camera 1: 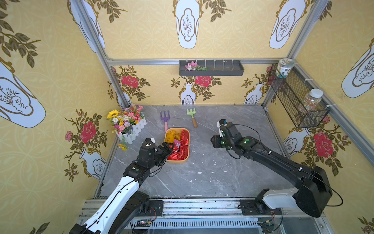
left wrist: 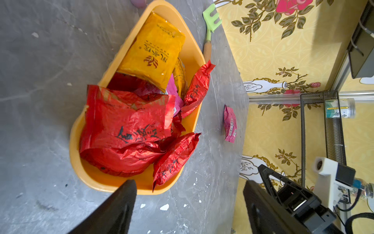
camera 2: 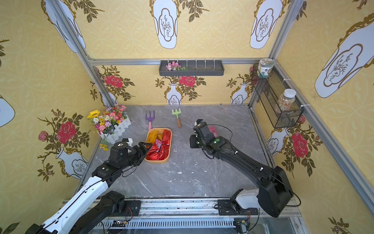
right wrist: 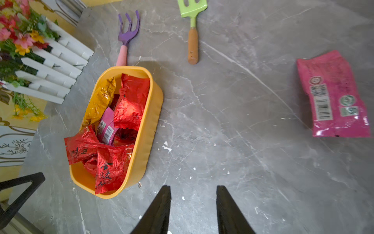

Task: Take the tea bags out of the storage box
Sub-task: Pick up the tea bag from the storage box.

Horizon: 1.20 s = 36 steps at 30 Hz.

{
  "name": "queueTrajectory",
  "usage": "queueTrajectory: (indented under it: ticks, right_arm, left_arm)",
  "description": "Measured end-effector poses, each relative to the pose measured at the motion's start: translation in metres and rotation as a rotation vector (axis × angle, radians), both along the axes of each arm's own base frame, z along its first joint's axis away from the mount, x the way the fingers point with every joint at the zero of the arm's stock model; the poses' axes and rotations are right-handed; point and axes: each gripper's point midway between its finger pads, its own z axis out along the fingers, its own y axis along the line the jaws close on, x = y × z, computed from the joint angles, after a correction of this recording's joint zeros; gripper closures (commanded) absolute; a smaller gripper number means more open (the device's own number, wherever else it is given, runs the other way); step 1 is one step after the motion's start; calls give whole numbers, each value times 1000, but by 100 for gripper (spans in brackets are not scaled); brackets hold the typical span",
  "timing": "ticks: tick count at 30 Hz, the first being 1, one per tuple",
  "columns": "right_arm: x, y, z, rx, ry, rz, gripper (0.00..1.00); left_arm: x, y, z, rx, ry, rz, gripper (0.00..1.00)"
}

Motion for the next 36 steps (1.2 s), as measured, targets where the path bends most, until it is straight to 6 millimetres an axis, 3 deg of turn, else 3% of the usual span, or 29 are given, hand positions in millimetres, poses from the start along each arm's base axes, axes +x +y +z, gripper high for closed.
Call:
queueTrajectory:
  ticks: [10,18,28,36]
  right_arm:
    - [-7,88,-14,-54,15,149,61]
    - [-1,144,-14,-48,8,203,57]
    - [-2,163,-25,-95,42,93,55]
    - [-8,168,-35,-124,46,-14,62]
  left_arm:
    - [-6,8,-5,4,19,10,11]
    - [-10,14,-11,6,26,17,7]
    - [-11,18,-17,16,45,28,5]
    - [-9,19,-16,27,41,25,5]
